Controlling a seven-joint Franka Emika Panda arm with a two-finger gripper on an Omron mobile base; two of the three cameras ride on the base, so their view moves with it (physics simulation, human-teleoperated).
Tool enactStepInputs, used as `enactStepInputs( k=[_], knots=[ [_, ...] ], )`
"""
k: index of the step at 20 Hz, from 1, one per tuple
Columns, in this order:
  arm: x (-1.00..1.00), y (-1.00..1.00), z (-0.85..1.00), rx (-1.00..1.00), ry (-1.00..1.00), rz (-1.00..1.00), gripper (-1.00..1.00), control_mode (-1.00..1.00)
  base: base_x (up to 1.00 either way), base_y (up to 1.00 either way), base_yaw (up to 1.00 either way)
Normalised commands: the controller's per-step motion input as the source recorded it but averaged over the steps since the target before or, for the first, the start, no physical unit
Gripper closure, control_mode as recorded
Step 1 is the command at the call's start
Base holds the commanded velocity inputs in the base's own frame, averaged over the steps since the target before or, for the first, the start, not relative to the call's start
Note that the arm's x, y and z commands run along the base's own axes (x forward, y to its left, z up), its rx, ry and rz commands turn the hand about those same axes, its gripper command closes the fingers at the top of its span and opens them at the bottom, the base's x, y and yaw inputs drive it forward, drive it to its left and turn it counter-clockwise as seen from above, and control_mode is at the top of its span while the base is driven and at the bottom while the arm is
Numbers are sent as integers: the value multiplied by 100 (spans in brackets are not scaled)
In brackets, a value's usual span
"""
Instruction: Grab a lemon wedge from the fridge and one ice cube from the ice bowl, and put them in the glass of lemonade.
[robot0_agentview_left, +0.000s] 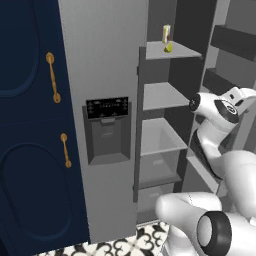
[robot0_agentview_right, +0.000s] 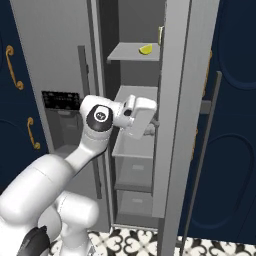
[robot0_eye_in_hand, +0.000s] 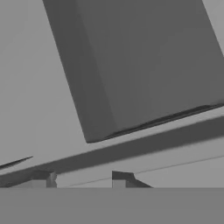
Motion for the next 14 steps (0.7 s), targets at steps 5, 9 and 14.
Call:
enactStepInputs(
  k=[5, 9, 14],
  knots=[
    [-28, 36, 46, 0, -1, 0, -100, -100, 0, 0, 0],
    [-3, 80, 59, 0, -2, 0, -100, -100, 0, 0, 0],
    [-1, 76, 19, 15, -10, 0, -100, -100, 0, 0, 0]
  ],
)
